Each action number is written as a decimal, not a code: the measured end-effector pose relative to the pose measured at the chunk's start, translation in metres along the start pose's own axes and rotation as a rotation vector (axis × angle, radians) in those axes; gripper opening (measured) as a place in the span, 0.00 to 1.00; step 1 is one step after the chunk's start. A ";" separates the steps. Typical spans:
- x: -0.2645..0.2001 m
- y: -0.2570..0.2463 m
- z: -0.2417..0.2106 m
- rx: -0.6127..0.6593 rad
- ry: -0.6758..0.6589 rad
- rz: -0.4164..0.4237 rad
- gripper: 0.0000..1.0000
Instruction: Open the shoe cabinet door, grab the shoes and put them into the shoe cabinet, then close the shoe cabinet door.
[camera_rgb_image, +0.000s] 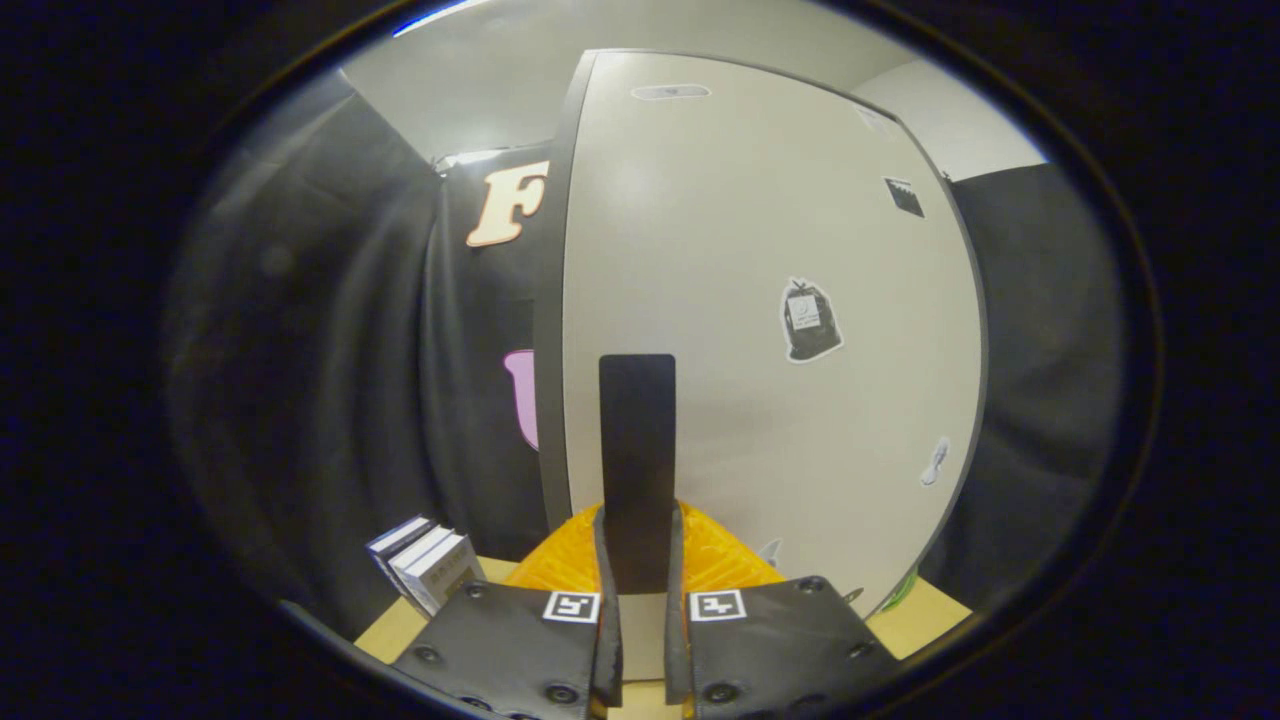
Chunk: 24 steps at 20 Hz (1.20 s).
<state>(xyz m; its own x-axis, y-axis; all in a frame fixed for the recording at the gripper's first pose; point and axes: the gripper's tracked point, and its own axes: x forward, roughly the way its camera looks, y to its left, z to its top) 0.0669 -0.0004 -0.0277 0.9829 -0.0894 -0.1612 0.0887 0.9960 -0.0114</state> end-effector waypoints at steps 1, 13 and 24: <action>-0.003 0.000 0.000 0.001 -0.005 0.001 0.18; -0.046 -0.014 -0.001 -0.016 -0.039 0.023 0.18; -0.117 -0.050 -0.003 -0.021 -0.048 0.053 0.18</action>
<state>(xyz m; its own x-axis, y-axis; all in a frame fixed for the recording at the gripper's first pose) -0.0532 -0.0393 -0.0112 0.9927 -0.0362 -0.1147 0.0335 0.9991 -0.0248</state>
